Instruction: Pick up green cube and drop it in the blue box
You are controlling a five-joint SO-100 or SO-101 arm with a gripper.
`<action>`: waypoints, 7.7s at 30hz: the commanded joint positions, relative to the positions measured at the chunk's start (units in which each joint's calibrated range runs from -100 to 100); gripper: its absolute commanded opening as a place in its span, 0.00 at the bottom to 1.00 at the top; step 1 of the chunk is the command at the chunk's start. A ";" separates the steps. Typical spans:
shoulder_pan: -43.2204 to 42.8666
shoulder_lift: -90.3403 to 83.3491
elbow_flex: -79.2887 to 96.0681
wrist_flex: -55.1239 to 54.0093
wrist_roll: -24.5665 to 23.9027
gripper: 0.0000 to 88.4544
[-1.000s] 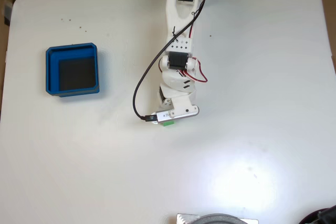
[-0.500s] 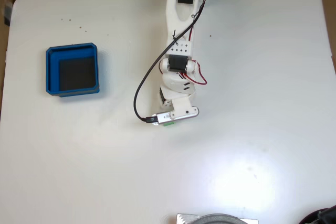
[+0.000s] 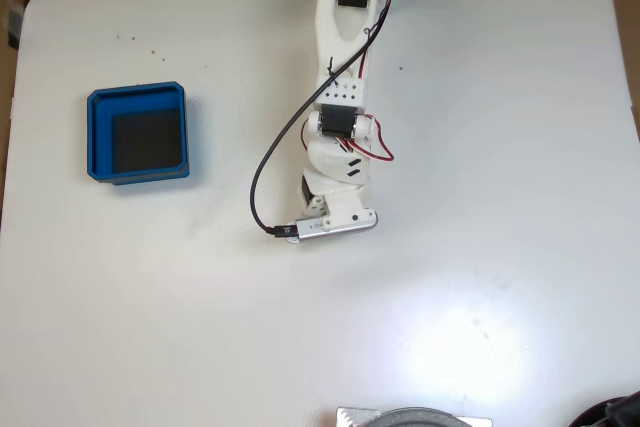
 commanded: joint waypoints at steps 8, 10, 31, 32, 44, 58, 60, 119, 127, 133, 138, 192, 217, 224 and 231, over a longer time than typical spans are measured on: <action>0.30 -2.56 -3.10 -1.28 -0.24 0.40; 0.46 -2.47 -3.10 -1.20 -0.24 0.40; 0.61 -2.97 -3.37 3.44 -0.20 0.39; 0.61 -2.97 -3.37 3.44 -0.20 0.39; 0.68 -2.97 -3.37 3.44 0.20 0.37; 0.76 -2.97 -3.55 3.61 -0.10 0.16; 0.76 -2.97 -3.55 3.61 -0.10 0.13; 0.91 -28.39 -1.84 19.18 -0.20 0.02; 0.91 -32.66 -1.22 23.34 -0.68 0.02; 3.13 -32.91 -1.31 23.42 -8.89 0.02; 7.56 -32.91 -1.84 22.93 -15.43 0.02; 32.90 -18.19 -3.46 1.00 -16.21 0.02; 36.10 -13.43 -3.19 1.24 -16.36 0.02; 36.10 -13.43 -3.19 1.24 -16.36 0.03; 36.10 -13.43 -3.19 1.32 -16.36 0.04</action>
